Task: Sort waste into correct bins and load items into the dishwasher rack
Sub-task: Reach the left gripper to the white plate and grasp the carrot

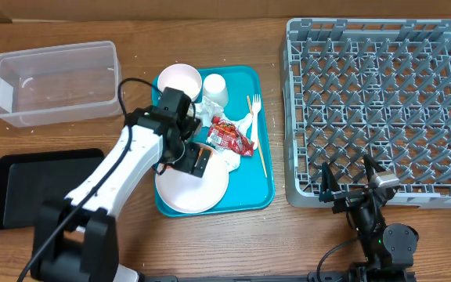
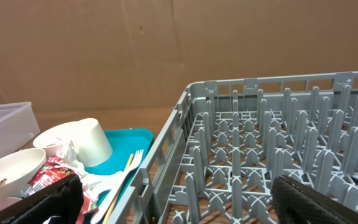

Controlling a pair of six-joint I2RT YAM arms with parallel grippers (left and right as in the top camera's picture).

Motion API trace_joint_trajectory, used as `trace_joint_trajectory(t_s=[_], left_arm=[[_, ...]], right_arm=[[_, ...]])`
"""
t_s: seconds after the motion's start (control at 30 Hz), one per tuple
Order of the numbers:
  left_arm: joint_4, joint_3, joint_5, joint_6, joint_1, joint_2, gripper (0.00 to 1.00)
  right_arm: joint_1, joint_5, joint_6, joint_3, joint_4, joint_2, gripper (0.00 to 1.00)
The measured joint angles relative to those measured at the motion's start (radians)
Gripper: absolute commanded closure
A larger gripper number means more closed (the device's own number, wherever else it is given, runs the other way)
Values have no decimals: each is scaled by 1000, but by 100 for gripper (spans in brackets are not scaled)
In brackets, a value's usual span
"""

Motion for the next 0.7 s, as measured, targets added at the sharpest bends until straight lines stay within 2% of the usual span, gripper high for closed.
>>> trace_joint_trajectory(t_s=[0.2,0.5,0.7], left_arm=[[134,0,-3,127,0,30,0],[135,-6,38,286,-11,72,0],[137,-40,43,345,-55,98,0]], right_arm=[[0,0,0,0,0,0,0],[0,0,0,0,0,0,0],[0,0,0,0,1,0,0]])
